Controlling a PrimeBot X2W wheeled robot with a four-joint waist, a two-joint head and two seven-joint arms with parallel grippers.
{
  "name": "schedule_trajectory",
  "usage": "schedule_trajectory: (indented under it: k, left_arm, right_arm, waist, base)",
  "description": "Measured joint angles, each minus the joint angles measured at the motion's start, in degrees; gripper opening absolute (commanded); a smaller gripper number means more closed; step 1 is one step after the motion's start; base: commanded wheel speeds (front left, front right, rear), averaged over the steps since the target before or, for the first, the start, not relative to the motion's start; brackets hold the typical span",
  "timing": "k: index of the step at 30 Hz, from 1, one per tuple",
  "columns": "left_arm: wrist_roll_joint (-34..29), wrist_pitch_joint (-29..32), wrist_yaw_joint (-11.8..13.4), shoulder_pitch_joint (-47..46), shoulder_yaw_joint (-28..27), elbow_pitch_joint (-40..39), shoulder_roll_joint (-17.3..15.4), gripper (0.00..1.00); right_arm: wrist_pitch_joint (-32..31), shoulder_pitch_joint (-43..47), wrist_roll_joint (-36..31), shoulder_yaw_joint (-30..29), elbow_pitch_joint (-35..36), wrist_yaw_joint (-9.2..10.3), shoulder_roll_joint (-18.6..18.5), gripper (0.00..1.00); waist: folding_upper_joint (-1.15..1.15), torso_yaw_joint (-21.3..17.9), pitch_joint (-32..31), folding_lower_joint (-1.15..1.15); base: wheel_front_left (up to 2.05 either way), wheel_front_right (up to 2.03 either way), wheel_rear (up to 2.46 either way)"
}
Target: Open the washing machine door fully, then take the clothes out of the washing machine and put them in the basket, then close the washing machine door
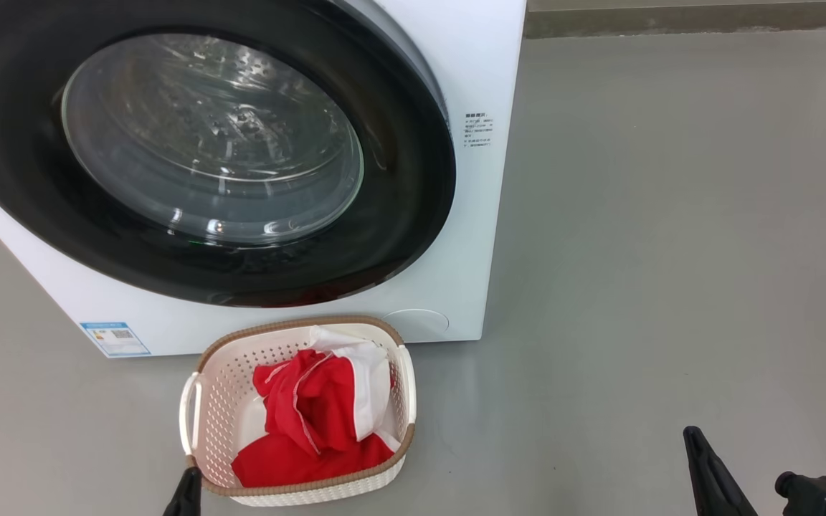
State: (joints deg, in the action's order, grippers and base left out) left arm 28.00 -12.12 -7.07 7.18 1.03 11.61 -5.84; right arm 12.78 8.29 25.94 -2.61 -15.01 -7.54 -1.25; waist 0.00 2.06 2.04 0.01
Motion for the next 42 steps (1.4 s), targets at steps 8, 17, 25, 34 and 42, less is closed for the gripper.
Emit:
schedule_trajectory:
  k: [8, 17, 25, 34, 42]
  left_arm:
    - [5.0, 1.1, 0.0, -0.2, -0.2, 0.3, 0.0, 0.0]
    - [9.9, 2.5, 0.0, -1.4, -0.4, 0.6, 0.1, 0.0]
    - [14.5, 3.6, 0.0, -1.6, -0.7, 0.9, 0.3, 0.0]
    - [19.9, 5.1, 0.0, -2.8, -0.9, 1.1, 0.4, 0.0]
    - [24.3, 6.3, 0.0, -3.1, -1.2, 1.3, 0.9, 0.0]
  right_arm:
    - [-1.2, -0.4, 5.3, 0.0, 0.0, 0.0, -0.2, 0.0]
    - [-2.3, -0.8, 10.5, 0.0, 0.0, 0.0, -0.3, 0.0]
    - [-3.6, -2.0, 15.5, -0.1, -0.1, 0.0, -0.6, 0.0]
    - [-4.9, -3.0, 20.8, -0.3, -0.1, 0.0, -0.7, 0.0]
    - [-6.3, -4.0, 25.4, -0.4, -0.1, 0.0, -0.8, 0.0]
  waist:
    - [0.0, -0.1, -0.1, 0.0]
    - [0.0, -0.3, -0.3, 0.0]
    - [0.0, -0.5, -0.4, 0.0]
    - [0.0, -0.6, -0.6, 0.0]
    - [0.0, -0.8, -0.7, -0.01]
  base:
    - [0.0, 0.0, 0.0]
    - [0.0, 0.0, 0.0]
    - [0.0, 0.0, 0.0]
    - [0.0, 0.0, 0.0]
    - [0.0, 0.0, 0.0]
